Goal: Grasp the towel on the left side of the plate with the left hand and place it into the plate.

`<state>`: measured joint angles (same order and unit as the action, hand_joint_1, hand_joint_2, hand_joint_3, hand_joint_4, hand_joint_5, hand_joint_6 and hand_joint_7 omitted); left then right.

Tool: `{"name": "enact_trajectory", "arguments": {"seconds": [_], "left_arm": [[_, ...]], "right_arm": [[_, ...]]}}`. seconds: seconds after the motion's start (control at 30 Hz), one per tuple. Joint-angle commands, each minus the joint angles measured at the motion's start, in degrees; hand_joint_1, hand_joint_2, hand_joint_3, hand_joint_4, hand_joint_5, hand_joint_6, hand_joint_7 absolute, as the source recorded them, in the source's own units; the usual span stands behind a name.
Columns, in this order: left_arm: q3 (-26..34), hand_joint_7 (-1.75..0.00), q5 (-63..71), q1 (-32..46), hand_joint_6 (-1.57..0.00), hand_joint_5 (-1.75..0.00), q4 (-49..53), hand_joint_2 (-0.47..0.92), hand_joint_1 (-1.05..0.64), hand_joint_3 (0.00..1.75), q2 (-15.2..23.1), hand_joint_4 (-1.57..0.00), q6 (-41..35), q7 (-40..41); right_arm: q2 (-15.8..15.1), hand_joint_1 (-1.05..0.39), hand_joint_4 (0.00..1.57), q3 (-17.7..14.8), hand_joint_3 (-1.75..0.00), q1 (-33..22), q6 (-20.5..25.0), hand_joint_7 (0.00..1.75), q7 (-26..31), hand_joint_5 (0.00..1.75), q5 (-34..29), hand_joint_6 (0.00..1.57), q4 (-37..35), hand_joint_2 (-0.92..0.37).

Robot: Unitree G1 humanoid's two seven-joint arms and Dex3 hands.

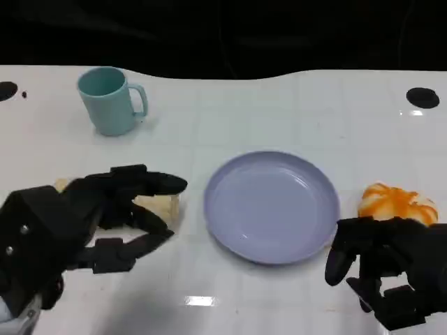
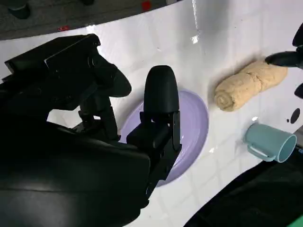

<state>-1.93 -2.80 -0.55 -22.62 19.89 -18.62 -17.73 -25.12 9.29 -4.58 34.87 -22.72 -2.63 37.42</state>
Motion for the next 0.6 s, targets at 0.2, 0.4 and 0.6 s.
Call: {"name": "enact_trajectory", "arguments": {"seconds": [0.2,0.4,0.6], "left_arm": [[-3.24,-0.03,15.95,-5.81,-0.41,-0.71,0.81,0.92,-0.41,0.11,8.87,-0.19,6.59,-0.92],[-9.91,0.00,30.20,-11.49,-0.33,-0.56,3.22,0.92,-0.51,0.04,13.23,-0.14,5.64,-3.13],[-16.06,0.00,41.93,-16.28,-0.28,-0.48,9.19,0.91,-0.58,0.01,14.23,-0.13,5.55,-5.26]], "right_arm": [[0.15,0.02,0.71,0.27,-1.06,0.29,-1.05,1.43,0.47,1.68,-0.49,0.69,-0.33,-0.58],[-0.02,0.02,0.71,0.45,-1.07,-0.04,-0.96,1.42,0.58,1.67,-0.87,0.69,0.18,-0.57],[0.06,0.02,0.71,0.40,-1.06,-0.24,-1.23,1.42,0.63,1.66,-0.80,0.70,0.33,-0.58]]}}
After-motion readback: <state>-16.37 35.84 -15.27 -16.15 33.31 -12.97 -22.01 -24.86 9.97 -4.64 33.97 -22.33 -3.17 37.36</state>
